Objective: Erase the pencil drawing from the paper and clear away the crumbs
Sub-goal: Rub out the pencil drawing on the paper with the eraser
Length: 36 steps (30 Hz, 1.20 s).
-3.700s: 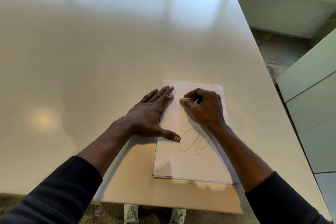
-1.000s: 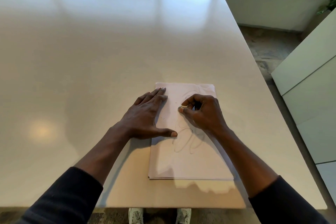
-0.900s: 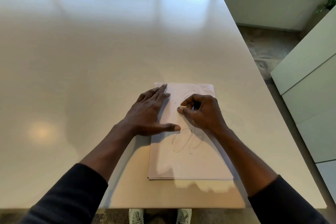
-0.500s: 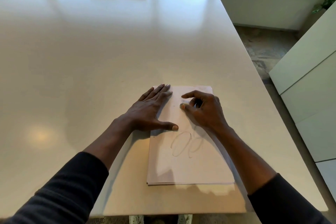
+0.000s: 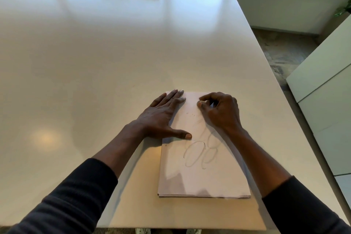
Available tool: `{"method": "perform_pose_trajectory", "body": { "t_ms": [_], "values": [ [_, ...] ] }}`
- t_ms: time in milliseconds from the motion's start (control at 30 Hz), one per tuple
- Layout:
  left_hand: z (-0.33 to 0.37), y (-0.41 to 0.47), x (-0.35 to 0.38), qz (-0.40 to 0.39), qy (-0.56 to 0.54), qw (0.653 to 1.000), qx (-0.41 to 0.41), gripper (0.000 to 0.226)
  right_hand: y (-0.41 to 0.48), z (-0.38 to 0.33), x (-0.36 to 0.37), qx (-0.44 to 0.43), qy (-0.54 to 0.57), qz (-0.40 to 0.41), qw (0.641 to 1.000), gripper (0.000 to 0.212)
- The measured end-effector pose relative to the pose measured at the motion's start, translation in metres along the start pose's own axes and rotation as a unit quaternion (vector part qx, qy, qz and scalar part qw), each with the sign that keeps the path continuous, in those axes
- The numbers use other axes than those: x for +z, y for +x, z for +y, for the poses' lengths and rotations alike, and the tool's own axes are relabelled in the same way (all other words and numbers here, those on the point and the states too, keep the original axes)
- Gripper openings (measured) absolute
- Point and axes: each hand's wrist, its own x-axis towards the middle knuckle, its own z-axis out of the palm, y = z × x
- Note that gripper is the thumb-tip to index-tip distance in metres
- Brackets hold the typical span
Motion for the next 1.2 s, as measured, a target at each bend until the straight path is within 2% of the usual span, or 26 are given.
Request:
{"method": "perform_pose_trajectory", "body": {
  "t_ms": [100,233,300,433,567,733,900,1033,1200],
  "values": [
    [-0.001,0.001,0.0,0.0,0.001,1.0,-0.001,0.133,-0.007,-0.005,0.003,-0.042,0.005,-0.036,0.998,0.013],
    [-0.001,0.001,0.0,0.001,-0.004,1.0,0.0,0.132,0.006,-0.003,0.0,-0.001,-0.012,-0.001,1.0,0.013],
    [-0.001,0.001,0.001,0.0,-0.005,1.0,-0.002,0.132,0.004,-0.003,0.003,-0.011,-0.01,0.002,1.0,0.013],
    [-0.001,0.002,0.001,-0.004,-0.004,1.0,-0.006,0.132,-0.008,-0.004,0.004,-0.052,-0.001,-0.04,0.998,0.015],
    [0.0,0.001,0.0,-0.006,-0.005,1.0,-0.004,0.132,-0.001,0.0,-0.002,-0.017,-0.014,-0.006,1.0,0.013],
    [-0.001,0.002,0.0,-0.009,-0.003,1.0,-0.005,0.132,-0.02,-0.004,0.0,-0.082,0.025,-0.086,0.993,0.015],
    [0.0,0.003,0.0,-0.009,-0.003,1.0,-0.008,0.132,-0.017,0.005,-0.001,-0.05,0.02,-0.024,0.998,0.015],
    [0.0,0.002,-0.001,-0.013,-0.006,1.0,-0.008,0.132,-0.03,0.0,-0.001,-0.101,0.026,-0.068,0.992,0.016],
    [0.001,0.002,-0.001,-0.007,0.003,1.0,-0.008,0.133,-0.015,0.006,-0.008,-0.02,0.0,-0.001,1.0,0.015]
  ]
}}
